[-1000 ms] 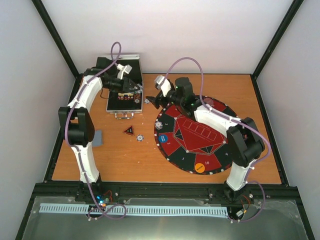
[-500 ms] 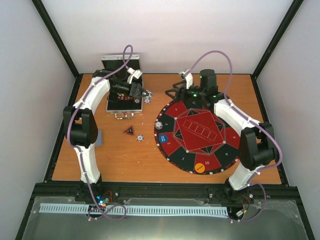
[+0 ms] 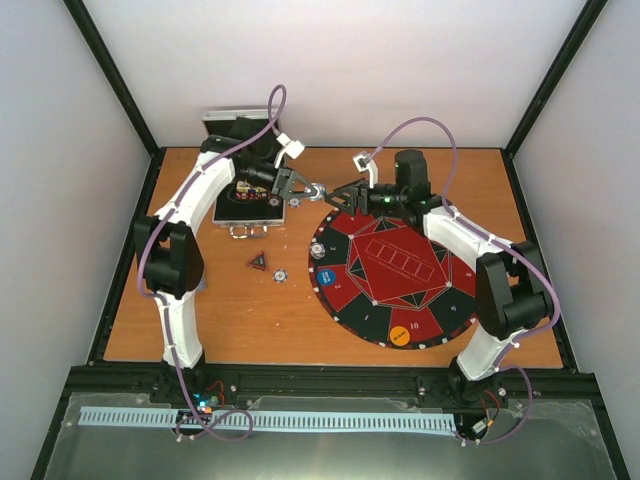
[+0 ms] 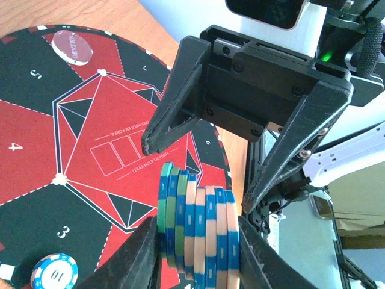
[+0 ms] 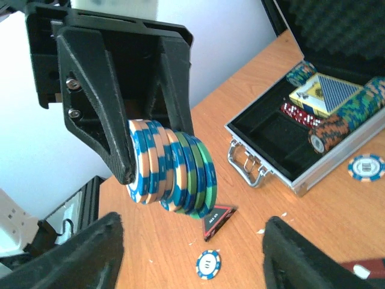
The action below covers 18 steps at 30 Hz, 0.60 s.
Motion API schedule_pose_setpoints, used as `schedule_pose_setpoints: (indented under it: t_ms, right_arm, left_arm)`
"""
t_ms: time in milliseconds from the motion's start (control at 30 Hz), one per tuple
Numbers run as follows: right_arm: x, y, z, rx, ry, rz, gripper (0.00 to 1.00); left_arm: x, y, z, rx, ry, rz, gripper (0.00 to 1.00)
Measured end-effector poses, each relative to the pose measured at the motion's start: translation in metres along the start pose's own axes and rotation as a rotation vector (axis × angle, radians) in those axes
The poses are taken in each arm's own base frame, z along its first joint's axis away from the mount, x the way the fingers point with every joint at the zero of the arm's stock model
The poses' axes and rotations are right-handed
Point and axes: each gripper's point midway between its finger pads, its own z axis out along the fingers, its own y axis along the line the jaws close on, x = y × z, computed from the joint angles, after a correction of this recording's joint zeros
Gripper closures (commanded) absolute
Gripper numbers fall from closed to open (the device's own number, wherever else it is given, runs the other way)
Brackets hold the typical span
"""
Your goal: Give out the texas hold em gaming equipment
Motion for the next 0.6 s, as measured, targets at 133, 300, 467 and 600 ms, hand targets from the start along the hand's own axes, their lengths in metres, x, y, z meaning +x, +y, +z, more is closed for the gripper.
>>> schedule_pose_setpoints:
  t_ms: [133,300,467,600]
  right_arm:
    - [-0.003,0.005,0.001,-0.022,-0.007,-0.012,0.45]
    - [-0.003,0.010,0.003,-0.042,-0.008,-0.019,0.42]
    - [-0.001,0.018,0.008,-0.075,0.005,-0.042,0.49]
    - [0.001,0.023,0.017,-0.103,0.025,-0.067,0.61]
  left_arm:
    - [0.001,-0.004,0.001,0.022,0.000,0.009,0.99]
    - [0.003,-0.010,0.001,0.049,0.002,0.013,0.99]
    - [0.004,-0.012,0.002,0.059,0.006,0.021,0.99]
    - [0.005,-0.013,0.002,0.059,0.009,0.027,0.99]
